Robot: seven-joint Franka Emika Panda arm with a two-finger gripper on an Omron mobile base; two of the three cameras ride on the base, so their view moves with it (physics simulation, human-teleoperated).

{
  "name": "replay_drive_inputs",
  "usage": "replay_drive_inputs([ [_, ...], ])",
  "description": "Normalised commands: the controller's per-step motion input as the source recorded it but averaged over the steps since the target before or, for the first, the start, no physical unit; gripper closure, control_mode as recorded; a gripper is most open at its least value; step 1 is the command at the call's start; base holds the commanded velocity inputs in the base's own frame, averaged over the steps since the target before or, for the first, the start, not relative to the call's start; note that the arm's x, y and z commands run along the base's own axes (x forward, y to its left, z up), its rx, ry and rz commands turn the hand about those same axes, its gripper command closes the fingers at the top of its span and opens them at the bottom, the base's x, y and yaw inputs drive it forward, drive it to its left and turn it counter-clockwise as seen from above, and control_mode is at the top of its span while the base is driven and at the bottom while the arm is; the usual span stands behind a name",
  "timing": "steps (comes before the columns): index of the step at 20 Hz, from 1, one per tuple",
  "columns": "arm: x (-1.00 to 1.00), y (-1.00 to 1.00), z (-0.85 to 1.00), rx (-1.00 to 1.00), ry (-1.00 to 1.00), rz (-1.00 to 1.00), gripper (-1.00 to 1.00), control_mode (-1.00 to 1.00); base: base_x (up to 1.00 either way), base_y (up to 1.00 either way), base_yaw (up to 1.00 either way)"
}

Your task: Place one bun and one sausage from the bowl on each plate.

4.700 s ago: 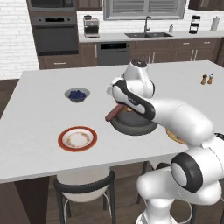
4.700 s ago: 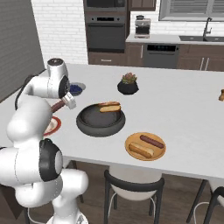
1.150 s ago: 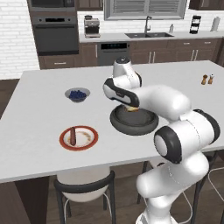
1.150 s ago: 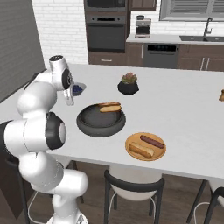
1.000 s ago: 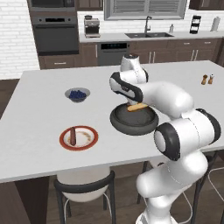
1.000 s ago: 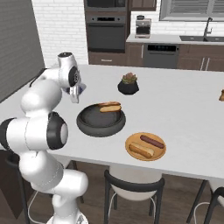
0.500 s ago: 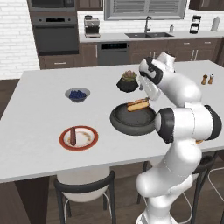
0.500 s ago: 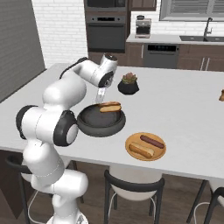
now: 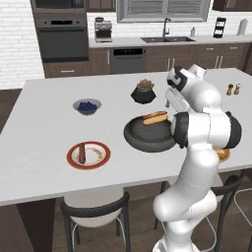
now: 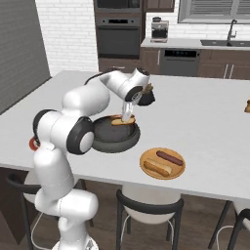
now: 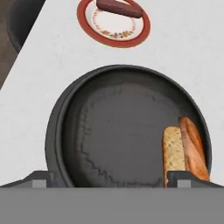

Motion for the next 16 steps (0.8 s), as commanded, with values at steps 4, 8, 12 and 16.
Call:
replay_drive_inputs([
  [4, 0.05, 0.33, -0.29, -0.09, 0.00, 0.03, -1.00, -1.00, 0.00, 0.00, 0.00],
  [8, 0.20, 0.23, -0.33, -0.04, 0.00, 0.00, -1.00, -1.00, 0.00, 0.00, 0.00],
  [12, 0.31, 0.32, -0.37, -0.06, -0.01, 0.00, -1.00, -1.00, 0.00, 0.00, 0.00],
  [16, 0.52, 0.02, -0.12, -0.05, -0.05, 0.00, -1.00, -1.00, 0.00, 0.00, 0.00],
])
